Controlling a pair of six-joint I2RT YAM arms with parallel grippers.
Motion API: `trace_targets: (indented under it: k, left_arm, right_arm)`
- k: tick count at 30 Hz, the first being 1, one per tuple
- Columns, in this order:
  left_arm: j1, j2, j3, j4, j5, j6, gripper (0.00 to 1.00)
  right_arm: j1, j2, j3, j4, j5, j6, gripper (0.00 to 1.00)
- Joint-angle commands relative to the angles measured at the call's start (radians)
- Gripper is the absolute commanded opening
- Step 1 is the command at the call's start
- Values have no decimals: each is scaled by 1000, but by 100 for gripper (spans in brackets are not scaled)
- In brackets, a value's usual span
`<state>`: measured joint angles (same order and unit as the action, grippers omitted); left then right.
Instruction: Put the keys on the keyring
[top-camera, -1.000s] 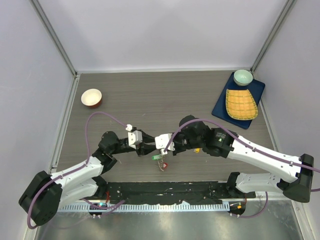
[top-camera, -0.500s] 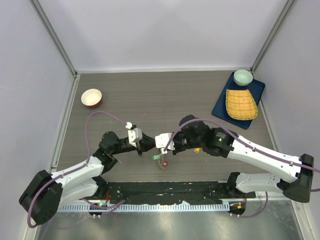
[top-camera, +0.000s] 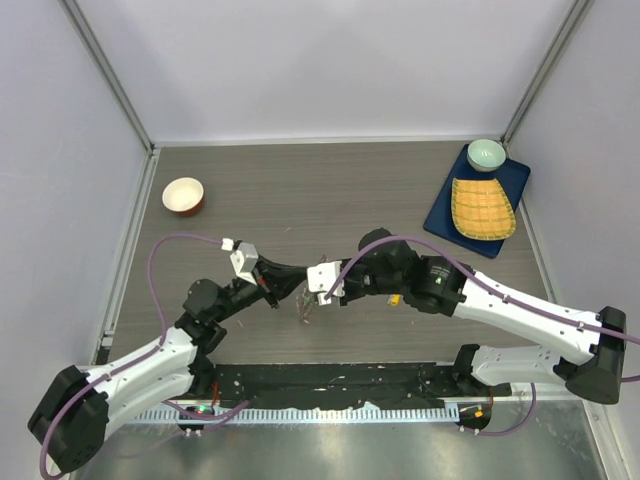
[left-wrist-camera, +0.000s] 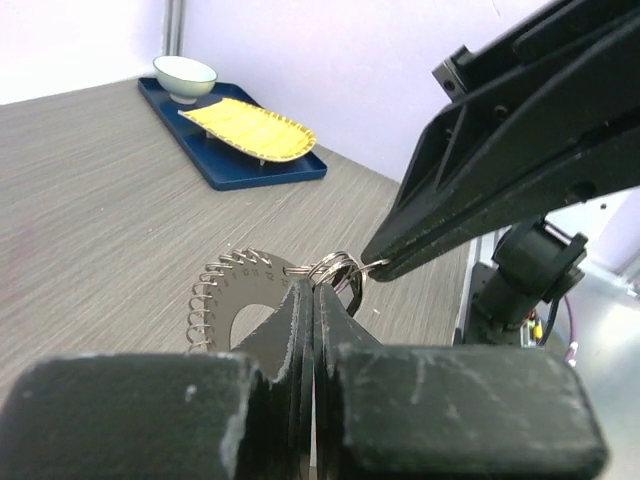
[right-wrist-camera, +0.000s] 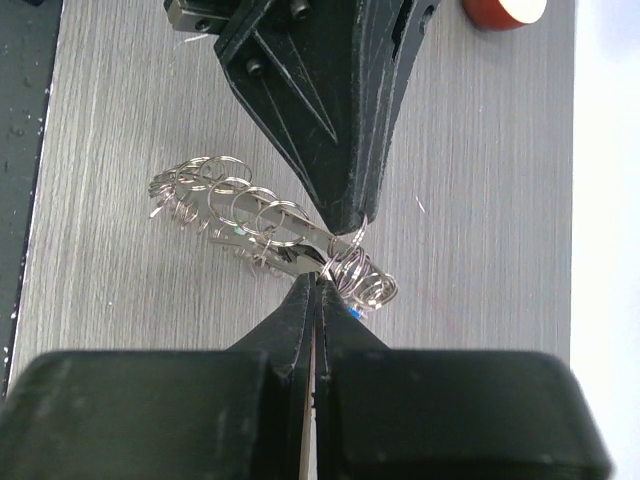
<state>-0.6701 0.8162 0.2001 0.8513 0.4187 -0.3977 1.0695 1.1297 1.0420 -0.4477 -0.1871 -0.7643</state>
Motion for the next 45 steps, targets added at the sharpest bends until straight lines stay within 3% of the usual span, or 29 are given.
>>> trace_targets:
  k: [1, 13, 26, 28, 29, 32, 39, 45]
  left_arm:
    - [14, -46, -11, 183, -188, -128, 0]
    - [12, -81, -16, 198, -216, -237, 0]
    - [-8, -64, -51, 230, -225, -279, 0]
    - [-8, -75, -68, 220, -236, -270, 6]
    - [-8, -95, -77, 204, -239, -260, 17]
    - [-8, -150, -64, 76, -216, -178, 35]
    - [-8, -223, -42, -144, -170, 77, 45]
    - [-2, -89, -25, -57, -13, 184, 48]
  right_arm:
    - [33, 18, -29, 16, -15, 29, 1]
    - [60, 53, -89, 181, 67, 42, 1]
    - [58, 76, -73, 238, 120, 11, 1]
    - [60, 67, -65, 213, 136, -1, 1]
    - [60, 62, -63, 201, 143, -6, 1]
    - [60, 48, -48, 146, 153, -16, 1]
    - [60, 28, -27, 63, 164, -38, 1]
    - [60, 35, -7, 38, 175, -55, 1]
